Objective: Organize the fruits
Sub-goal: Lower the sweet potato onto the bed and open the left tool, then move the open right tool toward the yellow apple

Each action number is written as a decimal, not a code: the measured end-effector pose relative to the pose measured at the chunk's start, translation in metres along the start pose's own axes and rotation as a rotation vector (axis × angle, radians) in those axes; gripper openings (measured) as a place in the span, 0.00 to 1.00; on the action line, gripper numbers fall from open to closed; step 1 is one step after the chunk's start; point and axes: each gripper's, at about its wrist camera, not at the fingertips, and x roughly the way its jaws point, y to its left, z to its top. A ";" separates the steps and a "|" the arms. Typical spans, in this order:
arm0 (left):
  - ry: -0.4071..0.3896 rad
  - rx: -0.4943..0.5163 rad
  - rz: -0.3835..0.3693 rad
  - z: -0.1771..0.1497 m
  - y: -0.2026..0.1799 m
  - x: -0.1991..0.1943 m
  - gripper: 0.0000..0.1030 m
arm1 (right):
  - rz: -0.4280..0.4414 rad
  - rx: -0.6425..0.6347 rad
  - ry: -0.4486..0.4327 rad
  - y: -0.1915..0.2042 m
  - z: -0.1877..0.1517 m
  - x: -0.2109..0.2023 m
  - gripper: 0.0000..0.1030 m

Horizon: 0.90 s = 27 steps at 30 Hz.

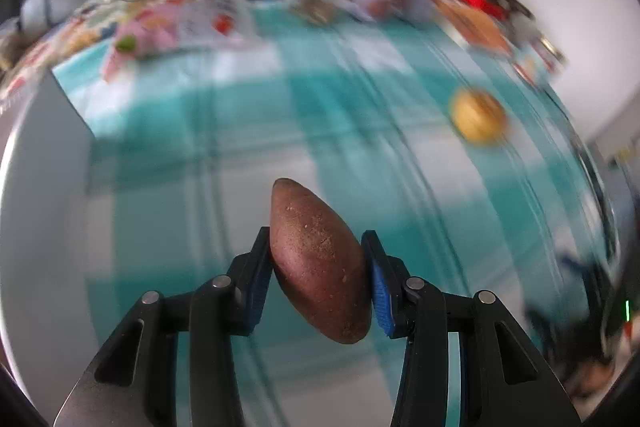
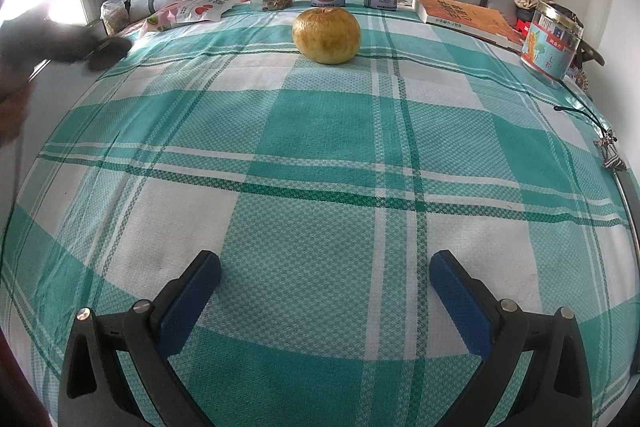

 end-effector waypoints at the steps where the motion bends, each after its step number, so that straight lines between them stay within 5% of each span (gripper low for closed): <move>1: 0.013 0.012 -0.007 -0.011 -0.007 -0.002 0.44 | 0.000 0.000 0.000 0.000 0.000 0.000 1.00; 8: 0.033 0.074 0.098 -0.079 -0.039 0.008 0.47 | 0.000 0.000 0.000 0.000 0.000 0.000 1.00; 9: 0.020 0.069 0.127 -0.087 -0.040 0.008 0.59 | 0.000 0.000 -0.001 0.000 0.000 0.000 1.00; 10: -0.006 0.065 0.157 -0.095 -0.040 0.005 0.81 | 0.000 0.000 0.000 0.000 0.000 0.000 1.00; 11: -0.027 0.060 0.189 -0.103 -0.042 0.001 0.90 | 0.000 0.000 -0.001 0.000 0.000 0.000 1.00; 13: -0.070 0.053 0.234 -0.119 -0.041 -0.004 0.92 | 0.000 0.000 -0.001 0.000 0.000 0.000 1.00; 17: -0.150 -0.051 0.182 -0.138 -0.022 -0.008 0.93 | 0.000 -0.001 -0.001 0.001 0.001 0.000 1.00; 27: -0.173 -0.050 0.215 -0.139 -0.026 -0.002 0.97 | 0.000 0.000 -0.001 0.000 0.001 0.000 1.00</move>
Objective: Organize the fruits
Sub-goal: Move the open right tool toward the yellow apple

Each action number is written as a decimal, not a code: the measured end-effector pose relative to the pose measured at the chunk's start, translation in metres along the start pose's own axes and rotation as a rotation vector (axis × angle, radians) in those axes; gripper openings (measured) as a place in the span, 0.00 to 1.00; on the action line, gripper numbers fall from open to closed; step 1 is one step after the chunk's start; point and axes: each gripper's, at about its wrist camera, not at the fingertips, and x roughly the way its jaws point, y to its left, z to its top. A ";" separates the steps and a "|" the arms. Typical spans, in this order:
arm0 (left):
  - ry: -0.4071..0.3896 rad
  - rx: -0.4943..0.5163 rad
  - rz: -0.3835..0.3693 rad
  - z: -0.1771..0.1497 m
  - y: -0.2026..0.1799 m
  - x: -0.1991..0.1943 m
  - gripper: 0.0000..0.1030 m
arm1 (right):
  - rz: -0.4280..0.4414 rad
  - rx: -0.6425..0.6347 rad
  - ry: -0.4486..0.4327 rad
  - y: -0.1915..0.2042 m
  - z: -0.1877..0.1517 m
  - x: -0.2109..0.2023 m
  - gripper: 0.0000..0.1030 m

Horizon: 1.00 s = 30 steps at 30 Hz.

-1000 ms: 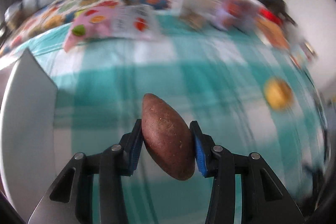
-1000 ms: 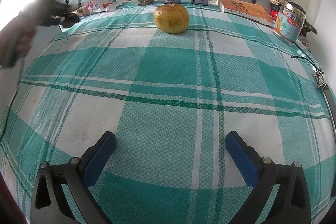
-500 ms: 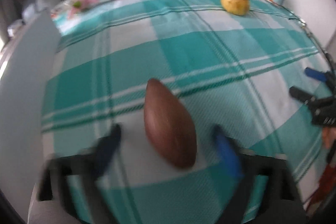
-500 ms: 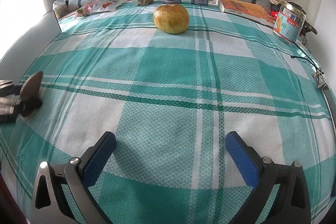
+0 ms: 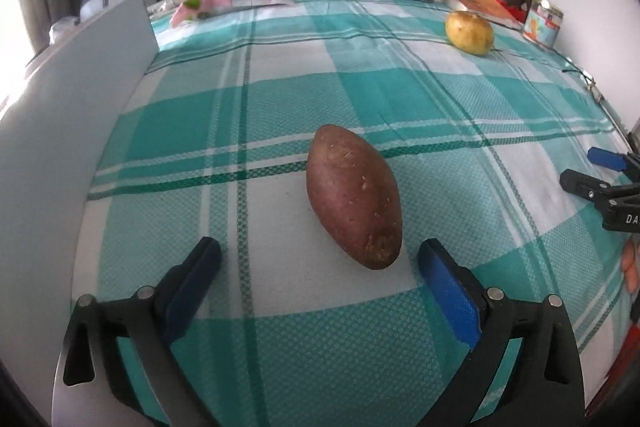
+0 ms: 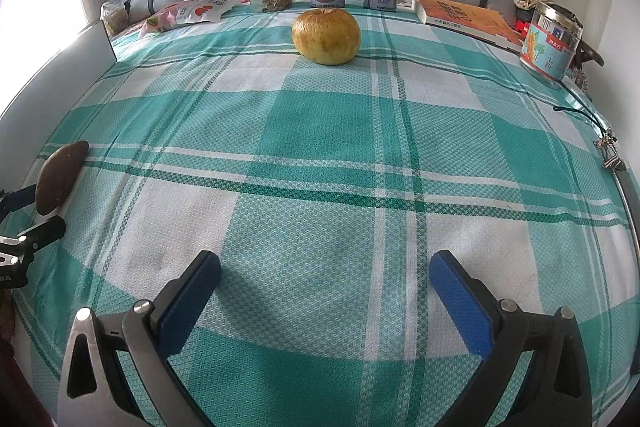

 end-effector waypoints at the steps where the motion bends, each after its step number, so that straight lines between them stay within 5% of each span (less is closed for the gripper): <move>1: 0.000 0.000 0.000 0.000 0.000 0.000 0.97 | 0.000 0.000 0.000 0.000 0.000 0.000 1.00; 30: 0.000 0.001 0.000 0.000 0.001 0.000 0.98 | 0.003 0.002 0.000 0.000 0.000 0.000 1.00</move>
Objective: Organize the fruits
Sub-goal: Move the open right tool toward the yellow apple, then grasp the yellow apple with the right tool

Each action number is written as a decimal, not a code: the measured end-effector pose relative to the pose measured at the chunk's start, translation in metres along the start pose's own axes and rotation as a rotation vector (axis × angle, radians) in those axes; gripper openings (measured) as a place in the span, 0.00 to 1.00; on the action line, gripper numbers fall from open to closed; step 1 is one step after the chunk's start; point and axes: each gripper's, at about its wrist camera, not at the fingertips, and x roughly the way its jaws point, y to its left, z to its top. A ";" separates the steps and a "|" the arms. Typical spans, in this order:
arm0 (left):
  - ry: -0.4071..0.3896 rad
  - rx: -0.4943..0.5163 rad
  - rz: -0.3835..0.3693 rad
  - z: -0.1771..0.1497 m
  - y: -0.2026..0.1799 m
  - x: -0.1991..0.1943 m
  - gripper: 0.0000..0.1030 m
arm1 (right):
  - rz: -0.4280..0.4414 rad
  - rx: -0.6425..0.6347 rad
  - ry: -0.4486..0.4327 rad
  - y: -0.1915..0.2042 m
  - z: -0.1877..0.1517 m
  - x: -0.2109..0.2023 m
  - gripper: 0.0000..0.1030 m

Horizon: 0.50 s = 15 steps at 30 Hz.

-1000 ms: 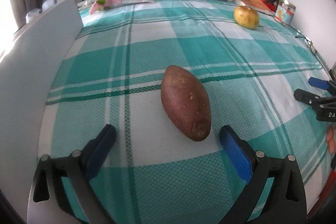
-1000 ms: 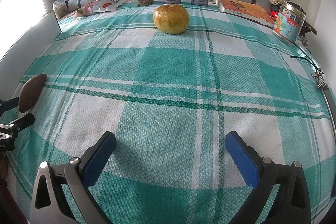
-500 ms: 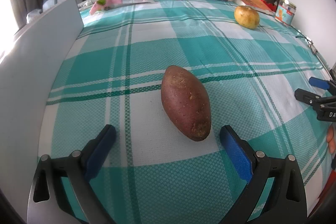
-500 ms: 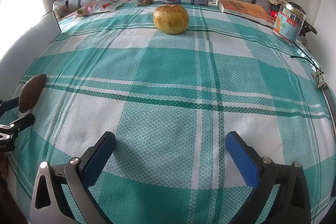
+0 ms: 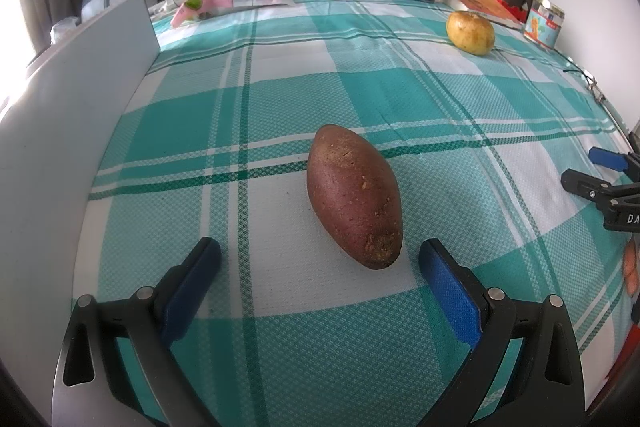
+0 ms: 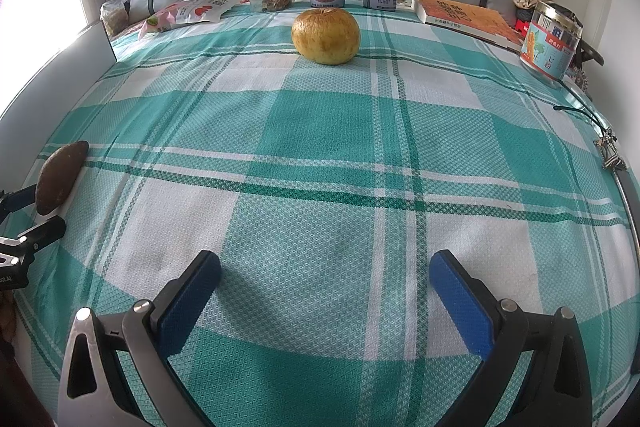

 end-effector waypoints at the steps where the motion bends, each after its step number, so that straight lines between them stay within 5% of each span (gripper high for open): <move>1: 0.000 0.000 0.000 0.000 0.000 0.000 0.98 | -0.001 0.000 0.000 0.000 0.000 0.000 1.00; 7: 0.001 -0.003 0.002 0.000 0.001 0.001 0.99 | 0.017 -0.044 0.022 0.002 0.009 0.004 1.00; 15: 0.002 -0.003 0.002 0.000 0.001 0.001 0.99 | 0.028 -0.007 -0.053 0.000 0.124 0.041 0.98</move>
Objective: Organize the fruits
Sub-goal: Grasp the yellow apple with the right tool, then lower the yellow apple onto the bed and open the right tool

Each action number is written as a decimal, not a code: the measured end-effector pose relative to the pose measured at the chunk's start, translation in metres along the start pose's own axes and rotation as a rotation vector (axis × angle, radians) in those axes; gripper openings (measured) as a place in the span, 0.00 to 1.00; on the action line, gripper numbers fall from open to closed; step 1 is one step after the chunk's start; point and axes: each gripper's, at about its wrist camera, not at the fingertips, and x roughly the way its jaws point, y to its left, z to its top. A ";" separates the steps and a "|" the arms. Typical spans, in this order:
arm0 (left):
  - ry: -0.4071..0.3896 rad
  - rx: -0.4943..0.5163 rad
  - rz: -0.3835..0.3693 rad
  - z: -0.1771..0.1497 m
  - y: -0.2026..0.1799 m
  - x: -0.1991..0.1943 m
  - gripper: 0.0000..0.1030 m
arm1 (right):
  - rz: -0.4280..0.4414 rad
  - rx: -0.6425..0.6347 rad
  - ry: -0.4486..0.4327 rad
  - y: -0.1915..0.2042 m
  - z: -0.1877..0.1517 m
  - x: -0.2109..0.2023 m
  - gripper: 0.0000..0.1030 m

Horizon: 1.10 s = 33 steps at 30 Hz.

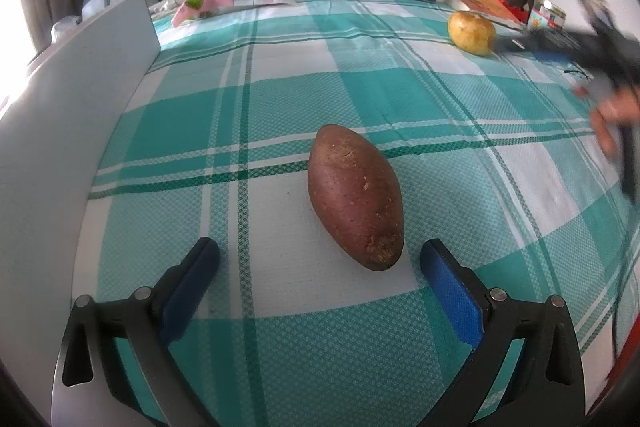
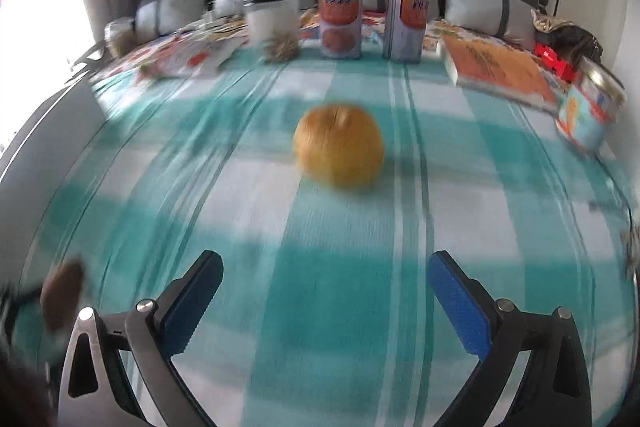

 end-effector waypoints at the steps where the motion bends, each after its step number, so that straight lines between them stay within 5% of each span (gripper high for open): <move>1: 0.000 0.000 0.000 0.000 0.000 0.000 0.99 | -0.014 0.003 0.008 0.000 0.011 0.009 0.98; 7: 0.000 0.000 0.000 0.000 0.000 0.000 0.99 | -0.048 0.039 0.095 -0.003 0.057 0.061 0.90; 9: 0.000 -0.001 -0.001 0.000 0.000 0.000 0.99 | -0.022 0.040 0.133 -0.005 0.060 0.070 0.68; 14: 0.000 0.000 0.000 0.000 0.000 0.000 0.99 | -0.020 0.037 0.116 -0.009 0.054 0.065 0.65; 26: 0.000 -0.001 0.000 0.000 0.000 0.000 0.99 | 0.170 -0.007 0.132 0.002 -0.054 -0.030 0.65; 33: 0.000 -0.001 0.000 0.000 0.000 0.000 0.99 | 0.098 -0.066 0.094 0.030 -0.127 -0.070 0.66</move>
